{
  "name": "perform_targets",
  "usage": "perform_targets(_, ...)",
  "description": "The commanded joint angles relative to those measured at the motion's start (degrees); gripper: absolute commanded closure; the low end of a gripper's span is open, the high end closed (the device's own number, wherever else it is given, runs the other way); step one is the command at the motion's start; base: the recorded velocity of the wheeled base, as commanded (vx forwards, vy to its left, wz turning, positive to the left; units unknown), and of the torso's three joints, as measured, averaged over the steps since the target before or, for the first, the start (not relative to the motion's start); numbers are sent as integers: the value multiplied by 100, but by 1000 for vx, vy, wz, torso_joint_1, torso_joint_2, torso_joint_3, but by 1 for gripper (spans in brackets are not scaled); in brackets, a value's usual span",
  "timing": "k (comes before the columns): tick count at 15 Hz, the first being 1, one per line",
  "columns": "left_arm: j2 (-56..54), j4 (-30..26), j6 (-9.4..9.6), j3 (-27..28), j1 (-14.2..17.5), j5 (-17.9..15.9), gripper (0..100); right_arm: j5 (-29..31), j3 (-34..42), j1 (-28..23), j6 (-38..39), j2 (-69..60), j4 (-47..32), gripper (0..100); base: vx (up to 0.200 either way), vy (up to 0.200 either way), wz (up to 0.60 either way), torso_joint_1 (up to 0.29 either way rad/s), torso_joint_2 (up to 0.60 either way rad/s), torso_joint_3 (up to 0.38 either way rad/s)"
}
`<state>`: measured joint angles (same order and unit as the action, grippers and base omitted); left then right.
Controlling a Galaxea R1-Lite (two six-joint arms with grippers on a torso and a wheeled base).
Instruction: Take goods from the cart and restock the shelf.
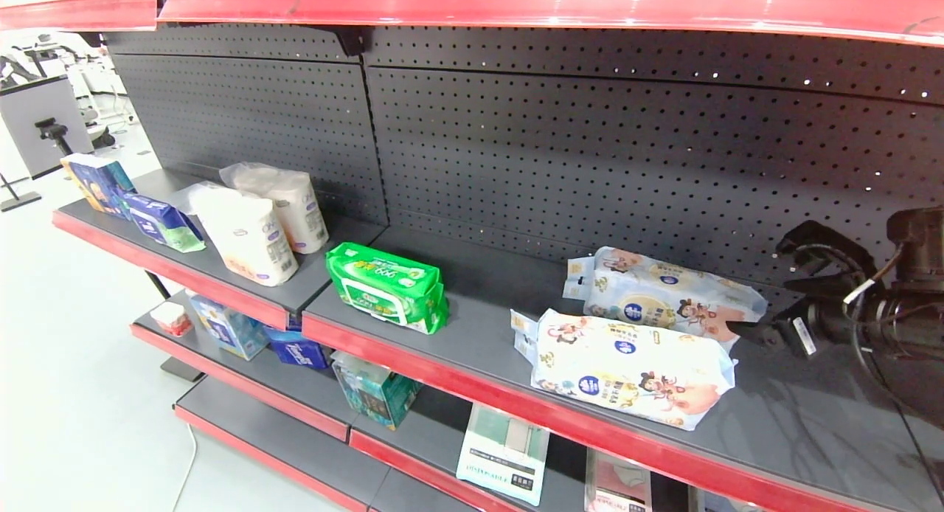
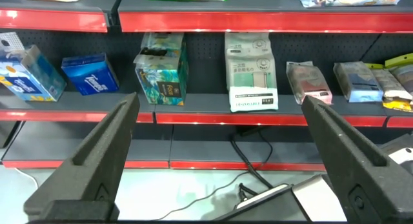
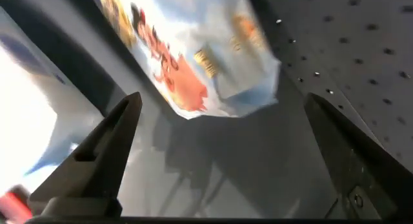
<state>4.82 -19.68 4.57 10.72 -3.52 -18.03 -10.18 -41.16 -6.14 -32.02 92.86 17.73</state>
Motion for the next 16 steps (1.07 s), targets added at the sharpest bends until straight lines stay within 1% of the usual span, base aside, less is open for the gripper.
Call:
perform_targets(1,11,-1,0,1,1,1,0,69,64,105,434,-584,3,0,0,0,0,0,0,0)
perform_targets(3,2,-1,0,1,1,10,0,332,117,149,970,-883,3,0,0,0,0,0,0,0)
perform_targets(5,19,-1,-9,1,1,45,0,385,494,395,1506,-1534,3,0,0,0,0,0,0,0)
perform_targets(8,63,-1,0,10,10,142,0,684,1329,790,1814,-2694,-6,0,0,0,0,0,0,0)
perform_targets(9,81,-10,-9,10,10,230,0,816,1593,940,1946,-3080,-6,0,0,0,0,0,0,0)
perform_targets(10,169,-1,0,10,10,414,0,1035,1822,992,1972,-3450,-6,0,0,0,0,0,0,0)
perform_targets(11,239,-1,0,10,10,485,0,1088,1936,992,1972,-3634,-15,0,0,0,0,0,0,0)
perform_targets(14,336,-1,0,10,1,476,0,1150,1936,992,1990,-3643,-23,0,0,0,0,0,0,0)
perform_targets(15,362,-1,0,10,1,467,0,1150,1769,1045,2025,-3107,-6,0,0,0,0,0,0,0)
perform_targets(16,371,-1,0,10,1,467,0,1150,1725,1054,2077,-2931,3,0,0,0,0,0,0,0)
